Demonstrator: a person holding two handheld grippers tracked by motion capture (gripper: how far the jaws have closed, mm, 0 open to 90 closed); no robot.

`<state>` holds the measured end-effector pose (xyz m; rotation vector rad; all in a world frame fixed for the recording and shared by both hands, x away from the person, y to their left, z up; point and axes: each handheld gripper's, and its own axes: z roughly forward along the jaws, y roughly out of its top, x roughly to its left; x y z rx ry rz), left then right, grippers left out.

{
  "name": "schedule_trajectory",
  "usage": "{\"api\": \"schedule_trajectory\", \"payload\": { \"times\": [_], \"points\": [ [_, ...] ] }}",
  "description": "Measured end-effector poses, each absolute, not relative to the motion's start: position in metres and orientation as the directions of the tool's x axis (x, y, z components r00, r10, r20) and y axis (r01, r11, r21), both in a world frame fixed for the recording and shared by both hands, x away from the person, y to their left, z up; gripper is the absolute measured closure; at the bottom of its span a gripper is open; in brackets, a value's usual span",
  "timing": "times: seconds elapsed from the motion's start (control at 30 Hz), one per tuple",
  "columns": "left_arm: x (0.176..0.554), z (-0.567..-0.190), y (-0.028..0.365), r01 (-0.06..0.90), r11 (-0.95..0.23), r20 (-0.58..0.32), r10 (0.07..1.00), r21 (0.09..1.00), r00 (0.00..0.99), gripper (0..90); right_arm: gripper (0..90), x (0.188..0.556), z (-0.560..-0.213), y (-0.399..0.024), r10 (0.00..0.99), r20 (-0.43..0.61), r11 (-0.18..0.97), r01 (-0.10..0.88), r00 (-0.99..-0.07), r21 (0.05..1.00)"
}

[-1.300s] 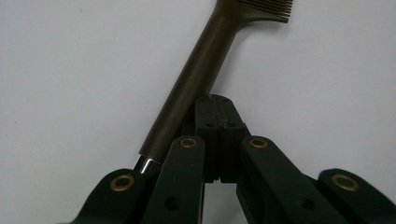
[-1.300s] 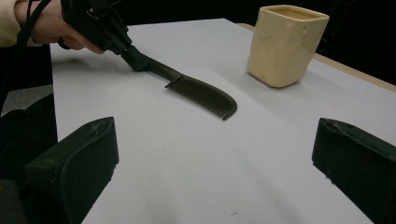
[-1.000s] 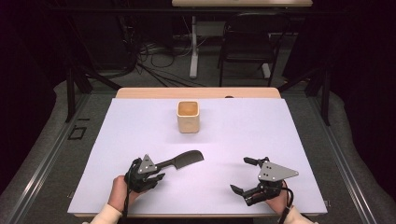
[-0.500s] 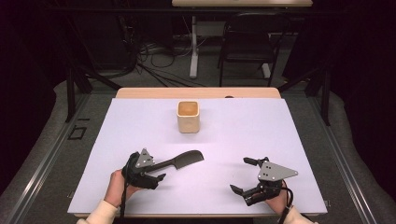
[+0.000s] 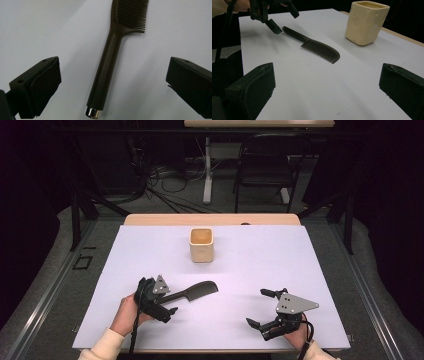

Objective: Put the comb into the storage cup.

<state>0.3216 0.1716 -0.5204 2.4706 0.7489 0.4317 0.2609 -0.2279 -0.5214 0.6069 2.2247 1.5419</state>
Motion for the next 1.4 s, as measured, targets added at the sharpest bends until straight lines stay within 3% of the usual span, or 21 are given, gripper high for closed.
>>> {"api": "schedule_trajectory", "payload": {
  "times": [0.33,0.63,1.1,1.4],
  "points": [
    [0.332,-0.522,0.158,0.383,-0.775,0.194,0.533,0.502,0.824,0.2,0.0,0.261,-0.522,-0.228,0.538,-0.053,0.313,0.14,-0.842,0.939],
    [0.339,-0.52,0.148,0.37,-0.816,0.21,0.497,0.444,0.842,8.0,0.0,0.261,-0.522,-0.228,0.535,-0.051,0.312,0.141,-0.843,0.939],
    [0.345,-0.513,0.141,0.357,-0.854,0.237,0.462,0.379,0.855,35.2,0.0,0.261,-0.522,-0.228,0.531,-0.048,0.311,0.142,-0.846,0.94],
    [0.352,-0.517,0.135,0.371,-0.871,0.19,0.443,0.322,0.876,52.6,0.0,0.261,-0.522,-0.228,0.528,-0.047,0.311,0.142,-0.848,0.94]
  ]
}}
